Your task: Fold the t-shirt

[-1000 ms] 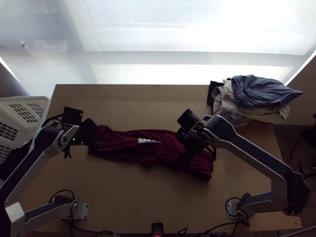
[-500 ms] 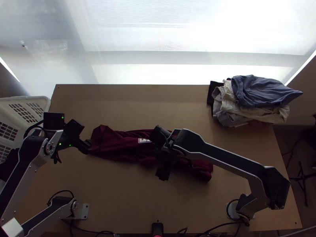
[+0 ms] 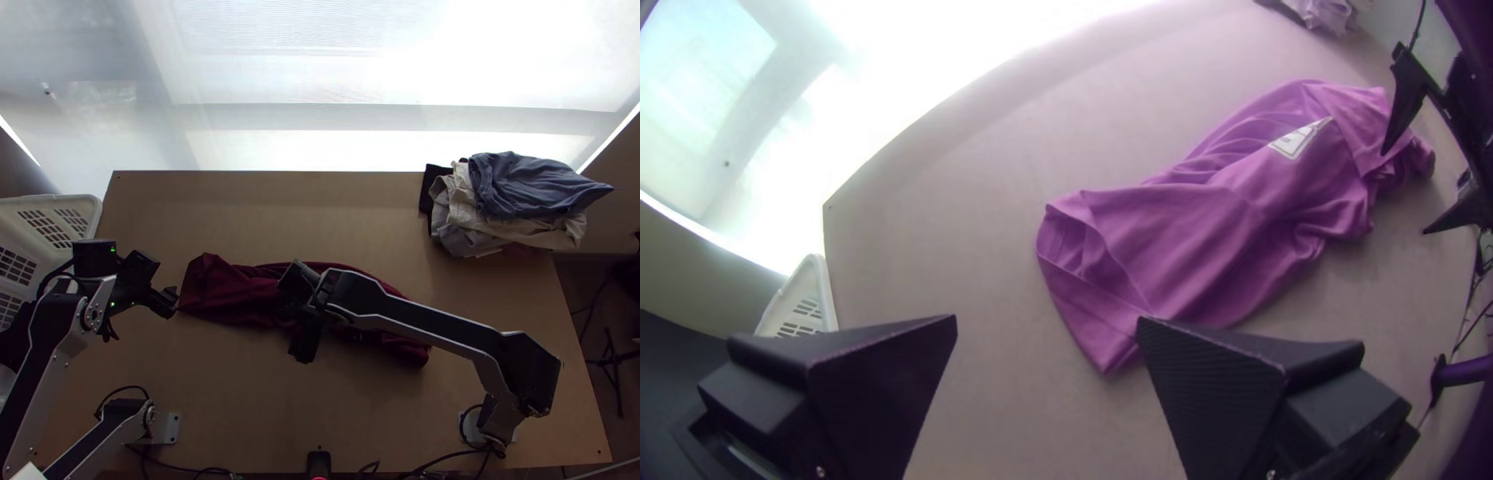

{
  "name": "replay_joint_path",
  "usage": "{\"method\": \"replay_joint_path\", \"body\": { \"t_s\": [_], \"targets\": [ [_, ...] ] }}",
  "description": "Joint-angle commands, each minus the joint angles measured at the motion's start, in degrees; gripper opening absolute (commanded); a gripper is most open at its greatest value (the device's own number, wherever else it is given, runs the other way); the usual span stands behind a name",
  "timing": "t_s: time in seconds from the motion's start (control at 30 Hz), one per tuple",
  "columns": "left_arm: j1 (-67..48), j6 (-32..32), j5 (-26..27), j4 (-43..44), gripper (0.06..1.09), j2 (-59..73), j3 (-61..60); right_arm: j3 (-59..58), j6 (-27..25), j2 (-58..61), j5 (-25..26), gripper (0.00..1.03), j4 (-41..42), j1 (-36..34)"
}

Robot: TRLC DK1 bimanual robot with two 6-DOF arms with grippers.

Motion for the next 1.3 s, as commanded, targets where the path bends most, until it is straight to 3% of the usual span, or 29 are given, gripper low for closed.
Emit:
{"method": "replay_joint_path", "body": {
  "t_s": [0.0, 0.37, 0.5, 0.83, 0.97, 1.03, 1.13, 1.27],
  "targets": [
    [0.8, -0.5, 0.0, 1.4, 1.04, -1.7, -1.9, 2.5, 0.1, 5.2, 0.9, 0.96, 4.6, 0.5],
    [0.8, -0.8, 0.0, 1.8, 1.04, -2.1, -3.0, 6.3, 0.6, 10.2, 0.8, 0.95, 4.6, 1.5],
    [0.8, -0.9, 0.0, 2.4, 1.04, -1.9, -3.3, 5.9, 0.6, 11.2, 0.9, 0.86, 4.9, 1.4],
    [0.9, -0.5, 0.0, 3.3, 1.04, -1.6, -4.6, 0.8, -1.5, 11.2, 3.8, 0.78, 9.7, -1.2],
    [1.4, 0.0, 0.0, 3.6, 1.04, -1.5, -4.6, -1.5, -2.6, 10.8, 4.5, 0.58, 12.8, -1.3],
    [1.6, 0.3, 0.0, 3.7, 1.04, -1.3, -4.6, -2.0, -2.7, 10.9, 4.4, 0.58, 13.1, -1.3],
    [2.0, 0.7, 0.0, 4.1, 1.04, -1.3, -4.6, -2.4, -2.5, 10.8, 4.3, 0.47, 13.1, -1.1],
    [2.3, 1.1, 0.0, 4.2, 1.04, -1.3, -4.7, -2.7, -2.3, 11.1, 4.3, 0.43, 13.2, -0.9]
  ]
}}
